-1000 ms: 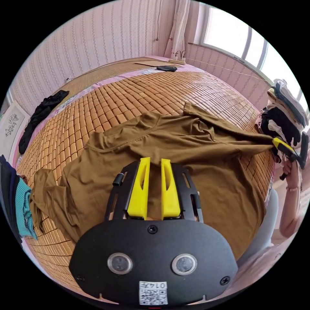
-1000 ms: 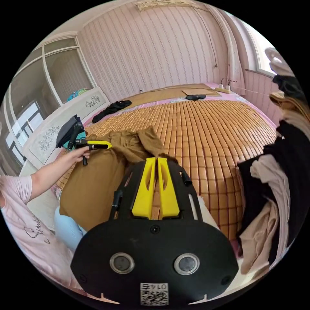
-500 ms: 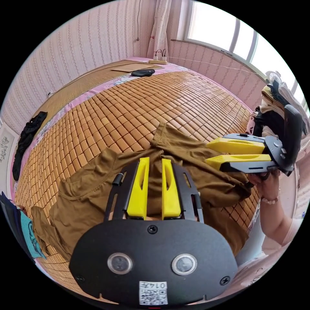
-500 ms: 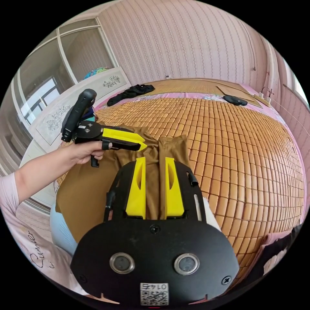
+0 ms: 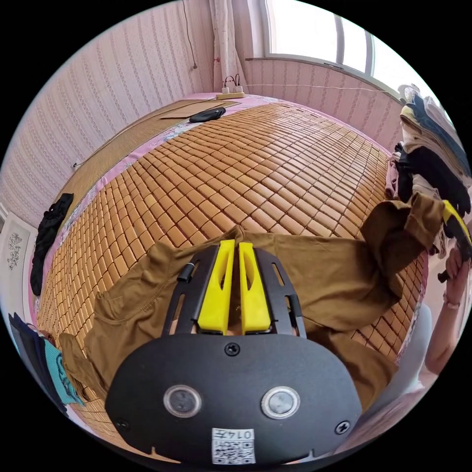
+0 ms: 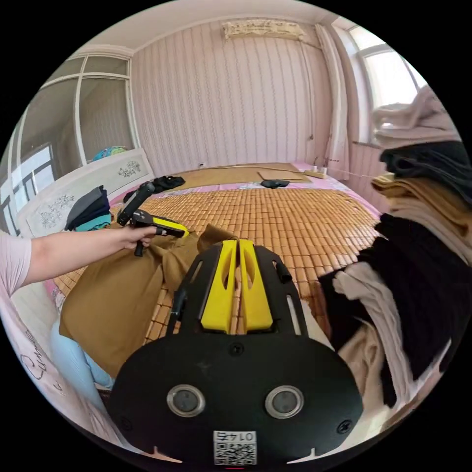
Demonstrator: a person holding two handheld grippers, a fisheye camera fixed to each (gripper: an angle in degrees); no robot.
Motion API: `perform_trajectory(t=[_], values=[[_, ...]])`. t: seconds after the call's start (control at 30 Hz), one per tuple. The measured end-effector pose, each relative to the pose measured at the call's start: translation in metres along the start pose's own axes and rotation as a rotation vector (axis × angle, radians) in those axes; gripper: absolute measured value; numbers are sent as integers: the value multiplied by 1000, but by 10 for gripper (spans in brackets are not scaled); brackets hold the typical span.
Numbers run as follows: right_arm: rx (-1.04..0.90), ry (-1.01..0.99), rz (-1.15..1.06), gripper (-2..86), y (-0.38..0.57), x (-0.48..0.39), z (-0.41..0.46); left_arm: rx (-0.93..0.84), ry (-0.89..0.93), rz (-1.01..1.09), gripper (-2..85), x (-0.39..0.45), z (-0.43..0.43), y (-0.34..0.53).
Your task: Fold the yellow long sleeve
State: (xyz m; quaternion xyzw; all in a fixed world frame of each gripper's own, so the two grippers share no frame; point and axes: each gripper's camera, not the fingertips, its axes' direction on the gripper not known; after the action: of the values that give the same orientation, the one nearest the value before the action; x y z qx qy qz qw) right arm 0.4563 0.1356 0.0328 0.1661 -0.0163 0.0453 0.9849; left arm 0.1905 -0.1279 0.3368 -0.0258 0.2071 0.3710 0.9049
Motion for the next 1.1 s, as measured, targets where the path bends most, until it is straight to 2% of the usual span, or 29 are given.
perform_trajectory(t=[0.13,0.27,0.37,0.53,0.6,0.73,0.77,0.93,1.1], values=[[-85,103,145,11,65,38,-56,-5,-9,-48,28,2,-11,5],[-308,160,240,35,120,73,-74,41,-95,-43,51,13,-45,11],[-286,96,305,46,135,93,-93,112,-89,12,50,38,-85,20],[-208,37,190,44,131,85,-101,102,164,172,43,146,-107,54],[-239,7,96,55,127,70,-82,76,214,207,49,187,-96,62],[-373,42,55,88,131,70,-40,-41,261,229,59,249,-54,69],[-348,44,68,78,135,76,-43,-5,245,233,59,253,-56,70],[-257,12,274,20,152,123,-96,-40,222,274,14,263,-63,67],[-163,-153,622,12,206,191,-138,-49,268,268,30,261,-73,64]])
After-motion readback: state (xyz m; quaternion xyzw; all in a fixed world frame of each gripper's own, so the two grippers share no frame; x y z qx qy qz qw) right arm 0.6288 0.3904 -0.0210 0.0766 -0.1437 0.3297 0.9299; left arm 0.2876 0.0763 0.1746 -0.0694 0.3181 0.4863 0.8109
